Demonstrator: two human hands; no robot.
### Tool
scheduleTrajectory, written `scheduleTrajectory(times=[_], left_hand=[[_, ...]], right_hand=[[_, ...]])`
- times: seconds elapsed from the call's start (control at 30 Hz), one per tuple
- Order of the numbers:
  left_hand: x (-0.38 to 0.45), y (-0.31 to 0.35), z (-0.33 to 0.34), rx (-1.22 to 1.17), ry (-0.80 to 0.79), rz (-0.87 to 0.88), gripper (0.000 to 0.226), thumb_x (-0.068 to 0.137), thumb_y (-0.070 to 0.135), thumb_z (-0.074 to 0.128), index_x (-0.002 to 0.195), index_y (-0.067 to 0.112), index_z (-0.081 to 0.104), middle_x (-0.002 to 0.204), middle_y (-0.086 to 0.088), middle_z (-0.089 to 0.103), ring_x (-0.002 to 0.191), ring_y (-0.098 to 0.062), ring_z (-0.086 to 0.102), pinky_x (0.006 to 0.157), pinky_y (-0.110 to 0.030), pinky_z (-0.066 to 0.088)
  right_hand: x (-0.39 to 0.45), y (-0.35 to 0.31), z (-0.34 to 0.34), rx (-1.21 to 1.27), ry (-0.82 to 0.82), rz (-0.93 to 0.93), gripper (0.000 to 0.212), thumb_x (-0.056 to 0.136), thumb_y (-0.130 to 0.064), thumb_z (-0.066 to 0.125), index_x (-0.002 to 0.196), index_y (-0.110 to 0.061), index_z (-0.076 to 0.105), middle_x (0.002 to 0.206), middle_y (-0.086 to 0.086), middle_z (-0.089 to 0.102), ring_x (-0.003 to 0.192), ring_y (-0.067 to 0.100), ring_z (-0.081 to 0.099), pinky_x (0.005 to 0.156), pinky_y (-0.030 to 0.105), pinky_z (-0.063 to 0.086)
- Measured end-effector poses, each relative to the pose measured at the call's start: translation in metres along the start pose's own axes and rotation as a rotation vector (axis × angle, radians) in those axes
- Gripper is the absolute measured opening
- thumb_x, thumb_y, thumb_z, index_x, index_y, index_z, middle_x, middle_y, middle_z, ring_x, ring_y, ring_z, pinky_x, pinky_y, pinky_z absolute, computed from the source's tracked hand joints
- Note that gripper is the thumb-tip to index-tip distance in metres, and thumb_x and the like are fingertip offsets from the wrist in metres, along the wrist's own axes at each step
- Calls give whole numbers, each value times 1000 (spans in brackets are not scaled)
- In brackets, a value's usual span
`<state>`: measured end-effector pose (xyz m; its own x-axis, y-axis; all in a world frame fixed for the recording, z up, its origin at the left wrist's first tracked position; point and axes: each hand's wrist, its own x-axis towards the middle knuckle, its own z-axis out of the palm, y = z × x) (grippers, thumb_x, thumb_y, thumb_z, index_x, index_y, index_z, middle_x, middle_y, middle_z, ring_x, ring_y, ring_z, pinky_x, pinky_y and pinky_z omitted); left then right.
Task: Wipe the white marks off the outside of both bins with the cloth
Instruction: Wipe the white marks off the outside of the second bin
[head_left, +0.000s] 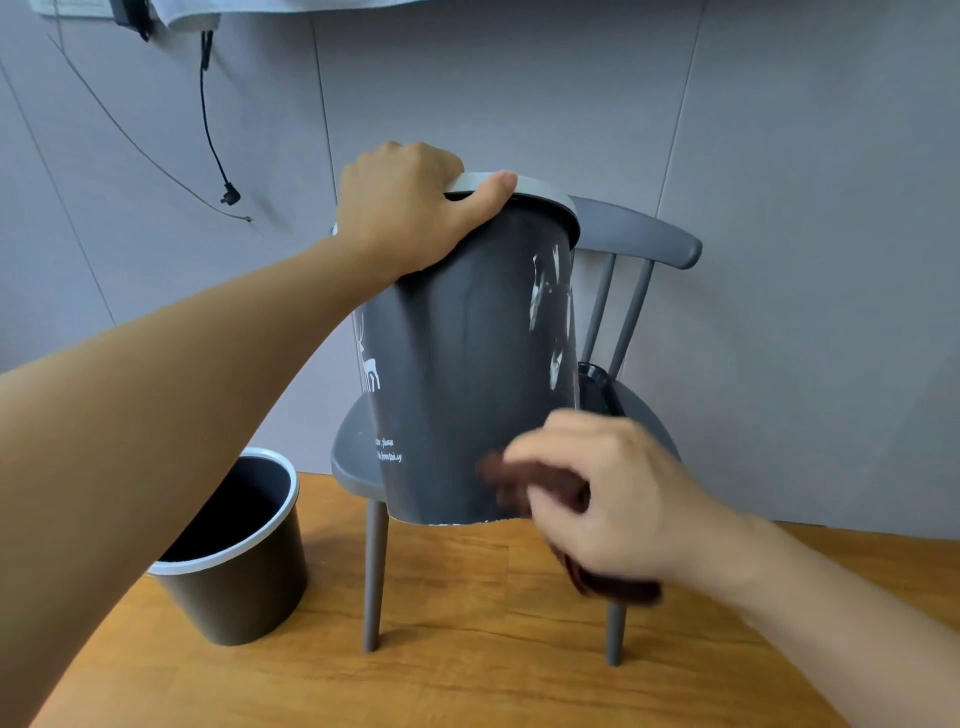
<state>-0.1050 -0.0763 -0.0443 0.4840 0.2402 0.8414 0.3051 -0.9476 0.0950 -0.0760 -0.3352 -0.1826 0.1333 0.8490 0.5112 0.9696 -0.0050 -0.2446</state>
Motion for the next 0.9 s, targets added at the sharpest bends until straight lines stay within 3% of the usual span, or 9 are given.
scheduleTrajectory(times=[0.1,0.2,0.3,0.4,0.5,0.6,0.67,0.83,0.9], left_hand=[[0,-2,0,5,5,5,68,86,75,41,60,15,21,50,-1,22,51,-24,26,51,-34,20],[0,0,1,11,3,14,69,86,75,40,59,15,22,49,-1,24,49,-23,27,50,-34,20],[0,1,1,10,6,16,69,86,75,41,59,14,22,49,-3,24,49,-24,28,50,-34,19],[-1,1,1,0,8,32,69,87,75,41,58,15,22,48,-1,23,49,-23,27,50,-33,21],[-1,-7,1,4,-2,1,70,85,76,39,58,13,25,48,-2,26,50,-26,31,50,-34,23],[-3,-15,0,1,-2,-35,71,85,77,39,59,12,27,48,-3,30,52,-28,35,51,-34,25],[-4,-16,-1,-1,3,-40,71,86,76,39,59,12,28,48,-3,31,52,-28,36,51,-34,24],[-6,-20,-2,-30,-8,-38,69,89,74,43,60,13,26,49,-1,30,53,-26,34,53,-34,25],[-5,-24,-2,-43,-20,-24,66,91,71,42,62,14,28,50,0,30,53,-23,34,54,-34,26]], right_hand=[[-12,-5,3,33,-195,-4,20,83,-29,63,97,-36,75,82,-18,61,76,6,63,64,21,49],[2,-1,-11,178,31,1,20,83,-16,71,96,-30,79,86,-16,70,81,8,69,68,22,53],[33,4,-27,153,310,12,20,87,-18,75,103,-28,79,91,-13,73,88,12,70,74,29,55],[63,8,-32,54,408,46,20,90,-16,75,104,-29,79,88,-11,71,85,12,67,74,34,54],[67,6,-28,9,295,23,18,90,-21,69,101,-34,76,81,-9,62,77,11,61,68,36,51],[51,-2,-23,-77,5,-16,12,86,-31,68,90,-41,72,78,-15,60,75,6,62,60,26,47],[45,-3,-26,-67,-58,-19,10,83,-33,68,86,-42,73,78,-20,65,77,3,64,60,21,47],[47,16,-42,244,324,121,12,87,-24,82,91,-34,75,83,-12,73,78,12,70,64,18,49],[44,23,-40,284,382,184,15,86,-21,83,94,-32,76,85,-10,75,78,12,71,64,18,51]])
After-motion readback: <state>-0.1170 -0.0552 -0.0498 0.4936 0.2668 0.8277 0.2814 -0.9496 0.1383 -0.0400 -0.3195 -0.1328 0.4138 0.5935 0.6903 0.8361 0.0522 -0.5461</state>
